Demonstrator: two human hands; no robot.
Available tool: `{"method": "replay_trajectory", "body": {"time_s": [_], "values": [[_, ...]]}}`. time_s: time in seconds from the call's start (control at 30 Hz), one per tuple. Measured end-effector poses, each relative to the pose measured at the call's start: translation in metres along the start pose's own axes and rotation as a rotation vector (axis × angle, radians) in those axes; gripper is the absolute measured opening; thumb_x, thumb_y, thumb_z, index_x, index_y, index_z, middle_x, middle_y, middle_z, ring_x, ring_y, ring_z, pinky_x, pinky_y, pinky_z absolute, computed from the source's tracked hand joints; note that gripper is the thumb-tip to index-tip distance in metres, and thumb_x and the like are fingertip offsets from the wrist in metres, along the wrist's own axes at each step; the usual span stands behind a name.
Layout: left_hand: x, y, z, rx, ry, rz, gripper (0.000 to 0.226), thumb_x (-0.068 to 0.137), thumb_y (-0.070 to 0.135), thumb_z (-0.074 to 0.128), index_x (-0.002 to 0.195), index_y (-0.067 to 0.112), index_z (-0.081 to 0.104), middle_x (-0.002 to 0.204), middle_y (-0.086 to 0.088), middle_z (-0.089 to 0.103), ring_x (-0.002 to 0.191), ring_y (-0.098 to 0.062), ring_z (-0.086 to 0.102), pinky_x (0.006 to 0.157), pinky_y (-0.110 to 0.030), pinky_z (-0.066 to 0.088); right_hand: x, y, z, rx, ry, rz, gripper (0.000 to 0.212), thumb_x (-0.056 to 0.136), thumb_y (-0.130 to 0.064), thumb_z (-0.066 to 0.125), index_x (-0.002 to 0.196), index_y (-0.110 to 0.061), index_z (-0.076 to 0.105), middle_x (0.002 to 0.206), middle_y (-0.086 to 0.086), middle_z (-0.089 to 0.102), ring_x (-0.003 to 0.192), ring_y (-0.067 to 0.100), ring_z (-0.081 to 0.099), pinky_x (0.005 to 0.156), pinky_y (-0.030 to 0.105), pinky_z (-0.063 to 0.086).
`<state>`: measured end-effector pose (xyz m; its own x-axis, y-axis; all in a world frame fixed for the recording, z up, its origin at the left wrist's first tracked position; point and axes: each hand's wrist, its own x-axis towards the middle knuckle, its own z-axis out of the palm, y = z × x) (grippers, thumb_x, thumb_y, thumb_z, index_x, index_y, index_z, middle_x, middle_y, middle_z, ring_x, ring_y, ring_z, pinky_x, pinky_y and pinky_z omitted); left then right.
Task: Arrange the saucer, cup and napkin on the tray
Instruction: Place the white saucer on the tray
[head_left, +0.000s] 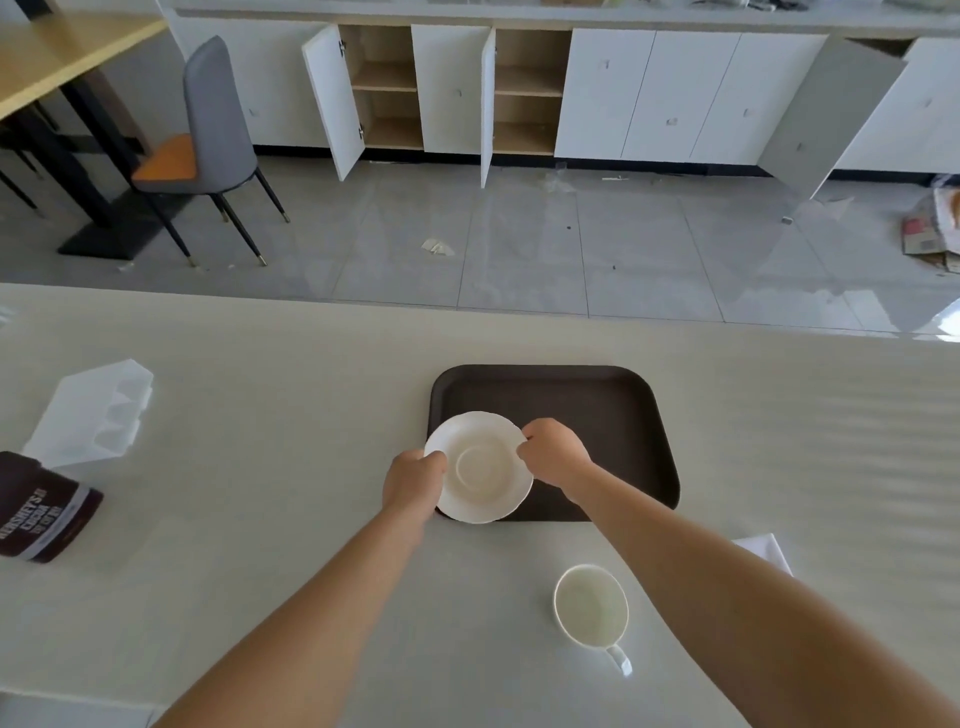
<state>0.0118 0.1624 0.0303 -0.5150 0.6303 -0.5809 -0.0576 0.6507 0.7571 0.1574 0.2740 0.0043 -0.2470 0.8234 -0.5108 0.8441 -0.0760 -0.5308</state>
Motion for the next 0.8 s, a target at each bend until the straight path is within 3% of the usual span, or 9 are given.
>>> {"method": "replay_trajectory", "body": {"time_s": [0.13, 0.17, 0.2, 0.37, 0.5, 0.6, 0.67, 0.73, 0.8], "values": [[0.008, -0.001, 0.013, 0.028, 0.033, 0.037, 0.015, 0.069, 0.025, 0.048, 0.071, 0.011, 0.052, 0.085, 0.010, 0.026, 0.084, -0.014, 0.022, 0.058, -0.034, 0.019, 0.013, 0.009, 0.002, 0.057, -0.014, 0.014, 0.018, 0.083, -0.004, 0.047, 0.086, -0.006, 0.064, 0.074, 0.003, 0.056, 0.066, 0.020, 0.052, 0.052, 0.025, 0.037], [0.011, -0.003, 0.016, 0.027, 0.047, 0.036, 0.025, 0.077, 0.023, 0.050, 0.090, 0.005, 0.060, 0.095, 0.011, 0.028, 0.106, -0.041, 0.056, 0.059, -0.033, 0.024, 0.016, 0.010, 0.003, 0.062, -0.015, 0.009, 0.020, 0.083, -0.004, 0.047, 0.089, -0.007, 0.066, 0.075, 0.002, 0.058, 0.067, 0.020, 0.054, 0.052, 0.025, 0.039], [0.012, -0.004, 0.019, 0.020, 0.053, 0.034, 0.021, 0.082, 0.020, 0.051, 0.096, 0.007, 0.060, 0.102, 0.011, 0.031, 0.078, -0.028, 0.048, 0.059, -0.031, 0.028, 0.017, 0.011, 0.003, 0.064, -0.015, 0.006, 0.021, 0.083, -0.005, 0.047, 0.091, -0.008, 0.067, 0.076, 0.002, 0.060, 0.069, 0.020, 0.056, 0.052, 0.025, 0.040], [0.015, -0.012, 0.033, 0.039, 0.111, 0.016, 0.009, 0.084, 0.018, 0.052, 0.077, 0.023, 0.048, 0.112, -0.001, 0.047, 0.089, -0.020, 0.049, 0.072, -0.035, 0.043, 0.020, 0.016, 0.006, 0.074, -0.014, -0.002, 0.021, 0.082, -0.005, 0.048, 0.089, -0.007, 0.068, 0.072, 0.002, 0.058, 0.064, 0.018, 0.054, 0.051, 0.026, 0.039], [0.018, -0.015, 0.033, -0.014, 0.121, -0.015, 0.054, 0.085, 0.019, 0.053, 0.137, 0.008, 0.049, 0.140, -0.008, 0.050, 0.118, -0.029, 0.047, 0.085, -0.035, 0.039, 0.018, 0.018, 0.006, 0.114, 0.003, -0.024, 0.023, 0.082, -0.007, 0.051, 0.095, -0.001, 0.068, 0.078, 0.008, 0.061, 0.070, 0.024, 0.056, 0.060, 0.032, 0.043], [0.017, -0.014, 0.022, -0.066, 0.094, 0.004, 0.034, 0.075, 0.022, 0.052, 0.103, 0.006, 0.063, 0.102, -0.016, 0.062, 0.083, -0.035, 0.052, 0.060, -0.030, 0.030, 0.014, 0.021, 0.004, 0.172, 0.014, -0.027, 0.023, 0.083, -0.011, 0.055, 0.101, -0.005, 0.069, 0.090, 0.013, 0.070, 0.083, 0.032, 0.068, 0.074, 0.041, 0.057], [0.022, -0.019, 0.014, 0.003, 0.101, 0.057, 0.010, 0.070, 0.023, 0.050, 0.065, 0.023, 0.042, 0.070, 0.001, 0.042, 0.070, -0.026, 0.037, 0.055, -0.031, 0.024, 0.010, 0.026, 0.003, 0.182, 0.017, -0.028, 0.027, 0.086, -0.013, 0.058, 0.110, -0.006, 0.068, 0.102, 0.014, 0.072, 0.092, 0.032, 0.070, 0.087, 0.048, 0.058], [0.022, -0.024, 0.007, 0.154, 0.092, 0.145, 0.022, 0.079, 0.020, 0.051, 0.069, 0.034, 0.038, 0.077, 0.012, 0.040, 0.084, -0.024, 0.037, 0.063, -0.034, 0.033, 0.004, 0.036, 0.002, 0.195, 0.038, -0.032, 0.032, 0.090, -0.016, 0.060, 0.121, -0.010, 0.065, 0.110, 0.009, 0.072, 0.097, 0.029, 0.069, 0.092, 0.047, 0.056], [0.024, -0.037, -0.002, 0.415, 0.109, 0.241, 0.020, 0.087, 0.021, 0.051, 0.105, 0.021, 0.060, 0.112, 0.000, 0.056, 0.111, -0.033, 0.045, 0.088, -0.039, 0.039, -0.008, 0.048, -0.001, 0.226, 0.071, -0.035, 0.037, 0.092, -0.021, 0.060, 0.128, -0.015, 0.063, 0.113, 0.001, 0.071, 0.100, 0.023, 0.068, 0.094, 0.042, 0.055]]}}
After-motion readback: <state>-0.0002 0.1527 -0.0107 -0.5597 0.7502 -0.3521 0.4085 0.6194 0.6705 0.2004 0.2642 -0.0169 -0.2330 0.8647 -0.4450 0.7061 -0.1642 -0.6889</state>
